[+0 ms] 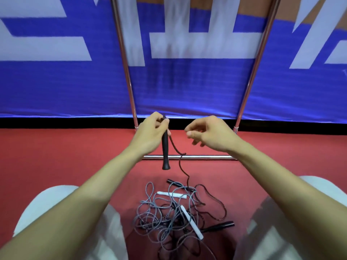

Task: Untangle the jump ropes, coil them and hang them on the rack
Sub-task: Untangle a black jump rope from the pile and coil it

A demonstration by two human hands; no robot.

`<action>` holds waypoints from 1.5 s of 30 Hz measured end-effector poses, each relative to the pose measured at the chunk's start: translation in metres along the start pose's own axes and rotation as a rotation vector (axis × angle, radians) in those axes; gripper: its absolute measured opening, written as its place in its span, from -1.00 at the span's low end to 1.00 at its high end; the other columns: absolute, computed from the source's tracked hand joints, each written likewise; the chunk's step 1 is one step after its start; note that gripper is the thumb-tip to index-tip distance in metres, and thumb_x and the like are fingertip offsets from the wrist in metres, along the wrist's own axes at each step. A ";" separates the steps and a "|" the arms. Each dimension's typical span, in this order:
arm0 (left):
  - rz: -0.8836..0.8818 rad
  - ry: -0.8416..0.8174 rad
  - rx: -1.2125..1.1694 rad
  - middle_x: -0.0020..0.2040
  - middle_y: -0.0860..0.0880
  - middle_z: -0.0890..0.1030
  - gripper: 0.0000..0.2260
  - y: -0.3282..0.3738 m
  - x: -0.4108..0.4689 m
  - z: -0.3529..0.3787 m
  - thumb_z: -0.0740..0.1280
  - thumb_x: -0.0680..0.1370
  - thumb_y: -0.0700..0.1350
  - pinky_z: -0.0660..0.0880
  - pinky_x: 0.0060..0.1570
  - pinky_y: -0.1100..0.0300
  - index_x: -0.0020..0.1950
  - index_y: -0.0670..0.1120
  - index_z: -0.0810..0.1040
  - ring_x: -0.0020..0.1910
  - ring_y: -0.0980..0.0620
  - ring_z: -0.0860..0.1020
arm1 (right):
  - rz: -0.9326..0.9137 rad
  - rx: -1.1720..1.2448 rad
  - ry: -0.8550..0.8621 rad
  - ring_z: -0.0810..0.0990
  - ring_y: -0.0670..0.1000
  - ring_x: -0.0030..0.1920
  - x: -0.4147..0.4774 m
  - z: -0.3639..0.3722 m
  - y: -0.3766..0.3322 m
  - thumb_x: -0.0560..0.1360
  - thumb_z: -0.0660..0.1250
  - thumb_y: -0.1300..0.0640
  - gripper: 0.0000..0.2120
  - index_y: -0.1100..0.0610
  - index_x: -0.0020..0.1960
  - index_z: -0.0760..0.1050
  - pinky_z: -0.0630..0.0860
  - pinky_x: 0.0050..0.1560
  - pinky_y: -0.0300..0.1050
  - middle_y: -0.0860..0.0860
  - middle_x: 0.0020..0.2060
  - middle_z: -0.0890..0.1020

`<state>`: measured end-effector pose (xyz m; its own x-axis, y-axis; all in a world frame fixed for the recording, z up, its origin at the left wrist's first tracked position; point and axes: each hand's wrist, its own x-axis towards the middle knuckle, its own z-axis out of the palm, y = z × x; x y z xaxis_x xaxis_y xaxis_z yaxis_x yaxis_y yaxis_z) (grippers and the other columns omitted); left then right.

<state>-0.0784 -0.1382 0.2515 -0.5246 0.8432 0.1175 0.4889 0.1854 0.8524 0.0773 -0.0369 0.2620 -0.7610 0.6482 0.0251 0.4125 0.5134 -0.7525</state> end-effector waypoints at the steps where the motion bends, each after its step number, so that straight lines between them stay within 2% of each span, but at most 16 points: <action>1: 0.046 -0.041 0.062 -0.29 0.00 0.64 -0.85 -0.001 -0.003 -0.004 0.18 0.65 -0.06 0.41 -0.26 0.20 -0.05 -0.10 0.44 -0.41 0.16 0.45 | 0.024 -0.042 0.050 0.62 -0.08 -0.24 0.001 0.003 0.006 0.50 0.38 0.16 -0.88 0.11 0.04 0.59 0.53 -0.06 -0.15 -0.05 -0.21 0.65; 4: 0.183 -0.107 0.171 -0.33 -0.05 0.60 -0.91 0.003 -0.006 -0.015 0.16 0.66 -0.03 0.36 -0.30 0.20 0.01 -0.01 0.41 -0.43 0.11 0.42 | 0.062 -0.197 -0.082 0.55 -0.03 0.13 0.011 0.016 0.015 0.47 0.43 0.03 -0.50 0.09 0.36 0.40 0.40 0.19 -0.22 0.01 0.18 0.57; 6: 0.255 -0.089 0.147 -0.37 -0.09 0.55 -0.93 0.007 -0.005 -0.019 0.18 0.65 0.00 0.41 -0.25 0.17 0.05 0.04 0.42 -0.37 0.01 0.52 | 0.011 -0.198 -0.232 0.46 -0.01 0.29 0.018 0.028 0.012 0.46 0.43 0.00 -0.40 0.10 0.42 0.31 0.36 0.27 -0.17 0.03 0.30 0.48; 9: 0.276 -0.013 -0.048 -0.42 -0.05 0.43 -0.94 0.015 -0.007 -0.024 0.19 0.66 -0.02 0.46 -0.34 0.07 0.05 0.03 0.44 -0.46 -0.13 0.50 | -0.048 -0.312 -0.437 0.52 -0.02 0.13 0.024 0.043 0.010 0.51 0.37 0.03 -0.63 0.10 0.28 0.48 0.41 0.14 -0.20 0.00 0.13 0.58; 12: 0.237 0.090 -0.254 -0.39 -0.04 0.38 -0.92 0.020 -0.009 -0.028 0.18 0.67 -0.02 0.41 -0.44 -0.05 0.04 0.05 0.45 -0.54 -0.05 0.38 | -0.045 -0.388 -0.572 0.49 -0.07 -0.09 0.019 0.050 0.011 0.57 0.27 0.14 -0.83 0.12 0.10 0.59 0.36 -0.09 -0.27 -0.08 -0.15 0.58; 15: 0.159 0.184 -0.423 -0.42 0.03 0.36 -0.90 0.019 -0.009 -0.030 0.19 0.66 -0.01 0.29 -0.47 0.01 0.07 0.00 0.46 -0.53 0.01 0.28 | -0.049 -0.362 -0.434 0.52 -0.08 -0.18 0.014 0.045 0.011 0.58 0.21 0.22 -0.84 0.15 0.03 0.56 0.37 -0.17 -0.32 -0.09 -0.21 0.62; 18: 0.009 0.268 -0.551 -0.39 0.03 0.32 -0.94 0.017 -0.007 -0.030 0.25 0.64 -0.08 0.14 -0.52 0.21 0.07 -0.05 0.43 -0.51 0.08 0.18 | 0.008 -0.060 -0.212 0.64 0.07 -0.28 0.009 0.037 0.011 0.57 0.28 0.20 -0.90 0.15 0.07 0.40 0.60 -0.19 -0.05 0.10 -0.23 0.68; 20: -0.073 0.265 -0.554 -0.35 0.01 0.31 -0.88 0.014 -0.007 -0.028 0.31 0.58 -0.22 0.13 -0.57 0.29 0.06 -0.07 0.42 -0.55 0.13 0.19 | -0.021 0.083 -0.116 0.67 0.15 -0.30 0.006 0.030 0.008 0.53 0.34 0.23 -0.90 0.19 0.01 0.43 0.65 -0.28 0.01 0.15 -0.28 0.67; 25: -0.159 0.059 -0.416 -0.48 0.03 0.30 -0.91 0.012 -0.014 -0.017 0.25 0.60 -0.23 0.12 -0.60 0.34 -0.04 -0.10 0.53 -0.63 0.14 0.17 | -0.065 0.304 0.141 0.69 0.10 -0.36 0.004 0.015 -0.004 0.49 0.38 0.25 -0.92 0.18 -0.18 0.58 0.65 -0.34 -0.01 0.17 -0.31 0.65; 29: -0.141 -0.118 -0.255 -0.51 -0.06 0.47 -0.83 0.017 -0.022 -0.006 0.16 0.64 -0.21 0.43 -0.56 0.23 -0.10 -0.13 0.49 -0.61 -0.01 0.42 | -0.007 0.648 0.335 0.70 0.14 -0.32 0.005 0.004 -0.014 0.50 0.37 0.26 -0.94 0.21 -0.13 0.61 0.62 -0.38 -0.08 0.17 -0.31 0.64; 32: -0.163 -0.267 -0.374 -0.31 -0.17 0.65 -0.83 0.027 -0.029 0.004 0.16 0.66 -0.17 0.61 -0.19 0.07 -0.11 -0.13 0.45 -0.31 -0.11 0.66 | 0.008 0.842 0.395 0.70 0.15 -0.30 0.005 0.000 -0.021 0.51 0.35 0.27 -0.93 0.23 -0.10 0.60 0.62 -0.36 -0.06 0.11 -0.34 0.62; 35: -0.085 -0.268 -0.427 -0.16 -0.10 0.69 -0.83 0.030 -0.030 0.010 0.17 0.66 -0.17 0.56 0.06 0.06 -0.07 -0.05 0.51 -0.09 -0.05 0.69 | 0.047 1.019 0.440 0.70 0.13 -0.29 0.003 -0.004 -0.025 0.54 0.32 0.26 -0.91 0.26 -0.09 0.58 0.65 -0.31 -0.04 0.13 -0.31 0.60; 38: 0.098 -0.140 -0.349 -0.19 0.07 0.62 -0.79 0.026 -0.028 0.016 0.21 0.63 -0.25 0.56 0.08 0.02 0.02 0.01 0.59 -0.18 0.06 0.62 | 0.096 1.173 0.454 0.70 0.14 -0.26 0.003 -0.008 -0.023 0.53 0.34 0.22 -0.89 0.28 -0.05 0.57 0.65 -0.26 -0.03 0.14 -0.28 0.61; 40: 0.144 -0.109 -0.434 -0.16 0.02 0.60 -0.79 0.027 -0.027 0.015 0.25 0.61 -0.29 0.57 0.04 0.00 0.07 -0.04 0.62 -0.17 0.03 0.59 | 0.125 1.189 0.464 0.70 0.14 -0.25 0.005 -0.010 -0.021 0.52 0.35 0.20 -0.88 0.28 -0.04 0.57 0.66 -0.19 0.01 0.14 -0.27 0.61; 43: 0.143 -0.155 -0.535 -0.10 -0.02 0.67 -0.79 0.028 -0.027 0.012 0.28 0.55 -0.30 0.58 0.07 0.00 -0.10 -0.03 0.64 -0.04 -0.03 0.65 | 0.148 1.190 0.467 0.71 0.12 -0.26 0.006 -0.012 -0.019 0.53 0.35 0.19 -0.88 0.26 -0.05 0.57 0.66 -0.23 -0.03 0.14 -0.24 0.61; 45: 0.034 -0.153 -0.512 -0.06 -0.05 0.67 -0.76 0.025 -0.027 0.016 0.25 0.57 -0.33 0.56 0.11 -0.05 -0.16 -0.04 0.58 0.01 -0.06 0.66 | 0.154 1.220 0.463 0.70 0.10 -0.29 0.006 -0.013 -0.019 0.53 0.34 0.19 -0.88 0.26 -0.07 0.56 0.64 -0.31 -0.10 0.15 -0.23 0.61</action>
<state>-0.0406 -0.1479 0.2612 -0.3882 0.9154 0.1065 0.0810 -0.0812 0.9934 0.0714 -0.0353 0.2856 -0.4049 0.9112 -0.0759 -0.4214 -0.2596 -0.8689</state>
